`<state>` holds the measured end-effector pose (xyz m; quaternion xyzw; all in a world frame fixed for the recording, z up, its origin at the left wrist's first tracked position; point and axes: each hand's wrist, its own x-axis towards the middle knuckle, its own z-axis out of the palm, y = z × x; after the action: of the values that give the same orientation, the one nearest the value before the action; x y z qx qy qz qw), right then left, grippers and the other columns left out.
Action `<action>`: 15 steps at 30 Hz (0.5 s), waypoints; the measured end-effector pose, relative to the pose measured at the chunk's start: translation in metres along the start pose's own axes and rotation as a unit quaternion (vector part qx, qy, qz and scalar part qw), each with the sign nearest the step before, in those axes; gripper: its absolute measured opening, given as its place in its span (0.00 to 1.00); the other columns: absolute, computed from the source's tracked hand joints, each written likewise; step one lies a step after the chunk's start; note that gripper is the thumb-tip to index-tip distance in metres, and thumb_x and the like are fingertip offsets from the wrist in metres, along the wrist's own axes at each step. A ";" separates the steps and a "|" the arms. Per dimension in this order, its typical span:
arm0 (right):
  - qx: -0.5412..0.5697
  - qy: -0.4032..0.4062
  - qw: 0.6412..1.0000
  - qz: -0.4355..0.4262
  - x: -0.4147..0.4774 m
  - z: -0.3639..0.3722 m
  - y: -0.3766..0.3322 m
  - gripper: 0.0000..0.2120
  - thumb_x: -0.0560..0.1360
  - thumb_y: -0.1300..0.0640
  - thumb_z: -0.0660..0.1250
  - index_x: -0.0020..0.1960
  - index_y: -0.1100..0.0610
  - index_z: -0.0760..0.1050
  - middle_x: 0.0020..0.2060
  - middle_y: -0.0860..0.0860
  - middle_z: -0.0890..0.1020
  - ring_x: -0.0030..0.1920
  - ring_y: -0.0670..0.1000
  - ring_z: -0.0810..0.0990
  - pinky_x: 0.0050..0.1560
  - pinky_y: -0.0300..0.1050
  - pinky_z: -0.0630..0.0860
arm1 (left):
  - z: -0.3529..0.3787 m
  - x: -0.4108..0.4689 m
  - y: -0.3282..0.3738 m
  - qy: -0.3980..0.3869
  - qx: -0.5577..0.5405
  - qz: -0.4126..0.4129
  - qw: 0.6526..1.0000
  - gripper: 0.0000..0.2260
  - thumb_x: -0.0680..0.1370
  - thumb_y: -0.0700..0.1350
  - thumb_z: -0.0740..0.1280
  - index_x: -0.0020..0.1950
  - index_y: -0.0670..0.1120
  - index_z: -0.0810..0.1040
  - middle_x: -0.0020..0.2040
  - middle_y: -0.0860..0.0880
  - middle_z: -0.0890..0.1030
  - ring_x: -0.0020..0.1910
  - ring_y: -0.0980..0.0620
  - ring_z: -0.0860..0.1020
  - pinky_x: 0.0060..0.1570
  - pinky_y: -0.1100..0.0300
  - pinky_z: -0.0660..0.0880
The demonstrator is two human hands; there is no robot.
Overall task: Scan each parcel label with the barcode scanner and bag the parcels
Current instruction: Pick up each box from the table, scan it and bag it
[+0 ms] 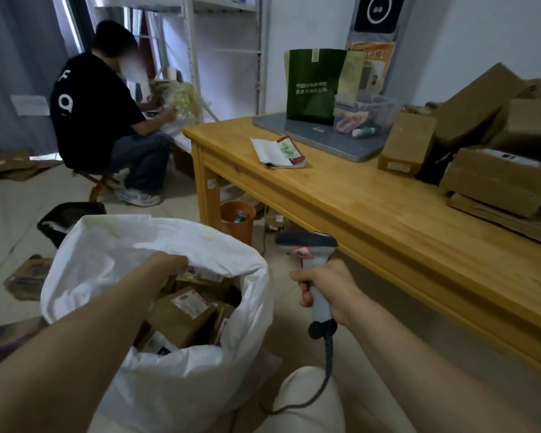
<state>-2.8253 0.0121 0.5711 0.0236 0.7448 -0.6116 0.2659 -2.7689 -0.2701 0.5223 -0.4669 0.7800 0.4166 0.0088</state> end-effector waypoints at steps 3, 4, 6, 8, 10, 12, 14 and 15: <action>0.030 0.016 0.999 -0.006 0.003 -0.011 0.002 0.07 0.71 0.68 0.70 0.38 0.63 0.73 0.27 0.56 0.73 0.24 0.51 0.70 0.28 0.45 0.72 | 0.034 -0.011 0.033 0.016 0.045 0.002 0.999 0.28 0.76 0.57 0.67 0.68 0.41 0.69 0.64 0.40 0.72 0.62 0.40 0.70 0.63 0.48 0.69; 0.045 0.021 0.999 -0.005 0.003 -0.018 0.003 0.07 0.71 0.68 0.70 0.38 0.63 0.73 0.26 0.55 0.73 0.24 0.51 0.70 0.28 0.45 0.72 | 0.046 -0.020 0.051 0.024 0.060 0.018 0.998 0.28 0.76 0.58 0.66 0.69 0.41 0.68 0.67 0.40 0.70 0.65 0.40 0.68 0.66 0.47 0.68; 0.082 0.030 0.996 -0.005 0.001 -0.034 0.004 0.07 0.71 0.68 0.71 0.38 0.62 0.73 0.25 0.54 0.73 0.22 0.50 0.70 0.30 0.45 0.73 | 0.068 -0.043 0.088 0.025 0.057 0.083 0.995 0.28 0.76 0.57 0.66 0.70 0.42 0.67 0.69 0.39 0.67 0.68 0.39 0.66 0.66 0.48 0.66; 0.125 0.050 0.991 -0.013 -0.002 -0.056 0.003 0.08 0.71 0.68 0.71 0.38 0.61 0.72 0.24 0.53 0.73 0.21 0.49 0.69 0.29 0.44 0.74 | 0.090 -0.070 0.123 0.003 0.062 0.181 0.981 0.27 0.75 0.55 0.66 0.70 0.44 0.66 0.70 0.38 0.64 0.69 0.38 0.65 0.66 0.48 0.66; 0.157 0.082 0.984 -0.025 -0.009 -0.083 0.001 0.08 0.71 0.68 0.71 0.39 0.61 0.72 0.24 0.53 0.73 0.21 0.49 0.69 0.29 0.44 0.74 | 0.114 -0.097 0.154 -0.021 0.085 0.276 0.957 0.27 0.75 0.54 0.67 0.70 0.45 0.66 0.70 0.39 0.63 0.69 0.38 0.64 0.68 0.46 0.65; 0.188 0.123 0.974 -0.040 -0.018 -0.115 -0.002 0.07 0.70 0.68 0.71 0.40 0.61 0.73 0.25 0.53 0.73 0.21 0.49 0.70 0.29 0.44 0.75 | 0.140 -0.128 0.185 -0.042 0.094 0.336 0.936 0.29 0.76 0.52 0.68 0.73 0.46 0.63 0.71 0.40 0.63 0.70 0.40 0.62 0.69 0.47 0.64; 0.219 0.161 0.961 -0.058 -0.030 -0.152 -0.005 0.07 0.71 0.67 0.71 0.42 0.60 0.73 0.26 0.53 0.73 0.21 0.49 0.70 0.29 0.44 0.75 | 0.168 -0.160 0.215 -0.063 0.098 0.386 0.915 0.31 0.76 0.52 0.68 0.76 0.46 0.60 0.72 0.41 0.62 0.71 0.41 0.63 0.69 0.48 0.66; 0.234 0.178 0.953 -0.070 -0.037 -0.172 -0.005 0.07 0.71 0.67 0.70 0.42 0.60 0.73 0.25 0.53 0.73 0.21 0.48 0.70 0.28 0.44 0.74 | 0.183 -0.177 0.230 -0.074 0.103 0.411 0.903 0.31 0.76 0.52 0.68 0.76 0.46 0.60 0.72 0.41 0.62 0.70 0.41 0.65 0.68 0.49 0.67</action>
<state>-2.8584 0.1806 0.6109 0.1413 0.6157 -0.7718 0.0727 -2.9069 0.0277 0.6212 -0.0693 0.9382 0.3342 -0.0577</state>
